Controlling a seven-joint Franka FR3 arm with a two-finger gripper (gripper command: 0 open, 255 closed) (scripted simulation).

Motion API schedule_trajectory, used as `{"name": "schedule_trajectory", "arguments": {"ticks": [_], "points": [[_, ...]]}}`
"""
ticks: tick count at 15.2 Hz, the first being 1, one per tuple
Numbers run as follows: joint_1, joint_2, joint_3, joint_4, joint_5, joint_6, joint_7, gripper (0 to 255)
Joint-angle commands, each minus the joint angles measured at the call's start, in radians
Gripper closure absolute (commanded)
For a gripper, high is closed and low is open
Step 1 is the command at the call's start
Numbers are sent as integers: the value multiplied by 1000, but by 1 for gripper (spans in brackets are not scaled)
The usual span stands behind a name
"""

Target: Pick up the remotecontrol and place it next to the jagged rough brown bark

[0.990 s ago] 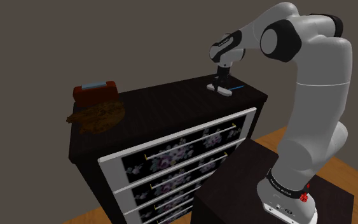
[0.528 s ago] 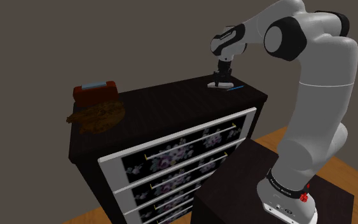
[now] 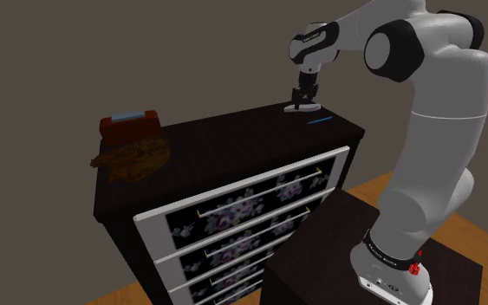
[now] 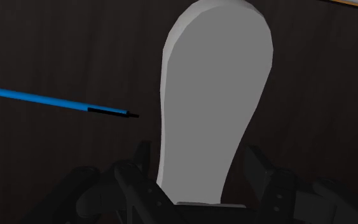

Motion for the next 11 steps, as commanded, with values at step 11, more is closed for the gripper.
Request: {"name": "schedule_trajectory", "arguments": {"ticks": [11], "points": [[161,-62,88,-65,-37,14,256,255]]}}
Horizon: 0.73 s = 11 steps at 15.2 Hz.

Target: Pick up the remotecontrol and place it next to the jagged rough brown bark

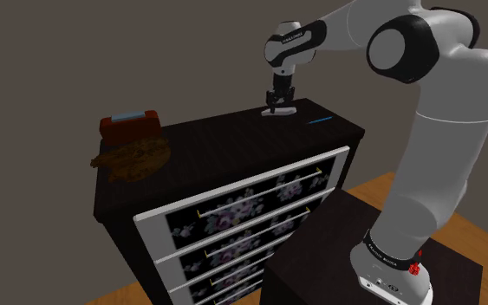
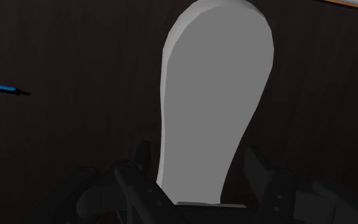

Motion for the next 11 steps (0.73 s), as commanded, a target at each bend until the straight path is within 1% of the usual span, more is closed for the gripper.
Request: {"name": "schedule_trajectory", "arguments": {"ticks": [1,6,11], "points": [[26,-5,16,-12,-4,9,44,255],[92,10,58,11,-10,4,155,255],[155,48,99,65,-14,-10,262,255]]}}
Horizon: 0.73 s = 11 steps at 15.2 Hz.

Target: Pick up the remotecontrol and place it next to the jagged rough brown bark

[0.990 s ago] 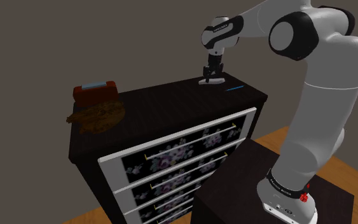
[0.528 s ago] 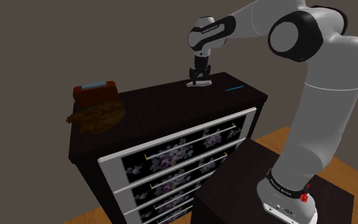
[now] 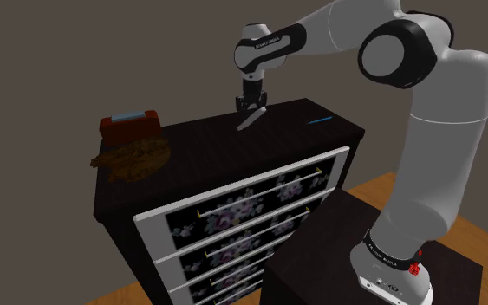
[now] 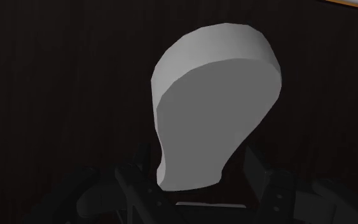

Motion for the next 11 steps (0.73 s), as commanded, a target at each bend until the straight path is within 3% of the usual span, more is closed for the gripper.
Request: {"name": "schedule_trajectory", "arguments": {"ticks": [1,11], "points": [[27,16,16,24,-2,-6,46,255],[149,169,83,252,-10,-77,242,255]]}}
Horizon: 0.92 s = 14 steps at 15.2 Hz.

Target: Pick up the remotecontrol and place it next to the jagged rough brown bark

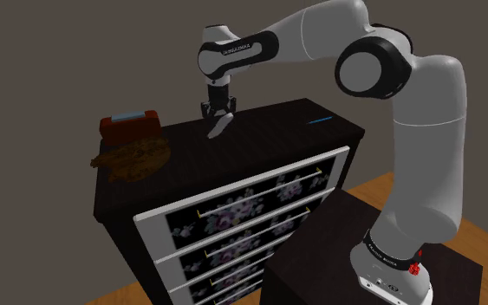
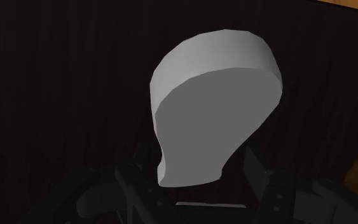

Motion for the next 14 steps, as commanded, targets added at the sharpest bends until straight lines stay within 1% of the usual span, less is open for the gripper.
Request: {"name": "schedule_trajectory", "arguments": {"ticks": [1,4,8,14], "points": [[26,47,12,73,-2,-25,41,255],[61,119,27,185,-6,-64,95,255],[106,232,42,369,-10,-133,158,255],[107,235,42,293,-10,-54,157,255]]}}
